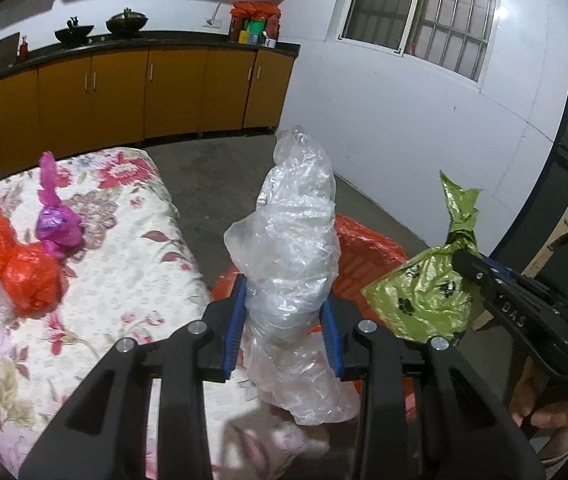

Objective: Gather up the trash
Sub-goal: 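Carry green bag and clear plastic over the red basket and open both tools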

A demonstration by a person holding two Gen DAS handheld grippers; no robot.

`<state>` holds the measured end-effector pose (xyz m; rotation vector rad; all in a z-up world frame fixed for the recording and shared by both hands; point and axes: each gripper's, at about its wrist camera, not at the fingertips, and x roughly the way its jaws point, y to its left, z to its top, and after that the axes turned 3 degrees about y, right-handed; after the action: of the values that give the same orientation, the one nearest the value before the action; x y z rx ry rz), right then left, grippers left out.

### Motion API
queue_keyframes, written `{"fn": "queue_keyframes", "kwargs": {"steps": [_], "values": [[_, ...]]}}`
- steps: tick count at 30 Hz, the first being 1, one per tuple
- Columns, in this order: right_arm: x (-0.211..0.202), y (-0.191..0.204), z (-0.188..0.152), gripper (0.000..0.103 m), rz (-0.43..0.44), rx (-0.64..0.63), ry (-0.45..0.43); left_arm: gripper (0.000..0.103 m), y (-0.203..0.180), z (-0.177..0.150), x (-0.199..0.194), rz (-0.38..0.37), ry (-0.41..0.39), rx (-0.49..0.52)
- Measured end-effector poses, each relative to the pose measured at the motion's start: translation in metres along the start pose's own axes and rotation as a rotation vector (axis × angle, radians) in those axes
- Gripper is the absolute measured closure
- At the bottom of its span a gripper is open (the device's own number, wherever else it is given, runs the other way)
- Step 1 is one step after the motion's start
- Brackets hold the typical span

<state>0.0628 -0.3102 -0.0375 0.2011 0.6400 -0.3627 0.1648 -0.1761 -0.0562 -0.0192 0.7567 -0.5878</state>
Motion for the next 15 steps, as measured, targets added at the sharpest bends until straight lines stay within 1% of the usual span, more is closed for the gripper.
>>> {"fn": "queue_keyframes", "kwargs": {"steps": [3,5,7,8,9,10,12,15], "values": [[0.005,-0.003,0.004,0.088,0.000,-0.004,0.004,0.066,-0.007,0.001,0.009,-0.021,0.010,0.000],[0.007,-0.004,0.005,0.084,0.005,-0.005,0.006,0.063,-0.013,0.000,0.015,-0.035,0.020,0.006],[0.009,-0.005,0.005,0.078,0.012,-0.008,0.011,0.057,-0.015,-0.001,0.022,-0.044,0.035,0.009],[0.009,-0.007,0.003,0.077,0.013,-0.007,0.012,0.057,-0.015,-0.002,0.025,-0.047,0.042,0.010],[0.010,-0.007,0.002,0.076,0.014,-0.006,0.015,0.055,-0.015,-0.004,0.028,-0.048,0.050,0.010],[0.010,-0.008,0.001,0.075,0.015,-0.005,0.018,0.052,-0.014,-0.004,0.030,-0.047,0.054,0.009],[0.010,-0.011,-0.002,0.069,0.014,0.004,0.024,0.048,-0.010,-0.007,0.031,-0.039,0.060,0.005],[0.008,-0.014,-0.006,0.068,0.013,0.012,0.027,0.045,0.000,-0.011,0.028,-0.010,0.060,0.002]]}}
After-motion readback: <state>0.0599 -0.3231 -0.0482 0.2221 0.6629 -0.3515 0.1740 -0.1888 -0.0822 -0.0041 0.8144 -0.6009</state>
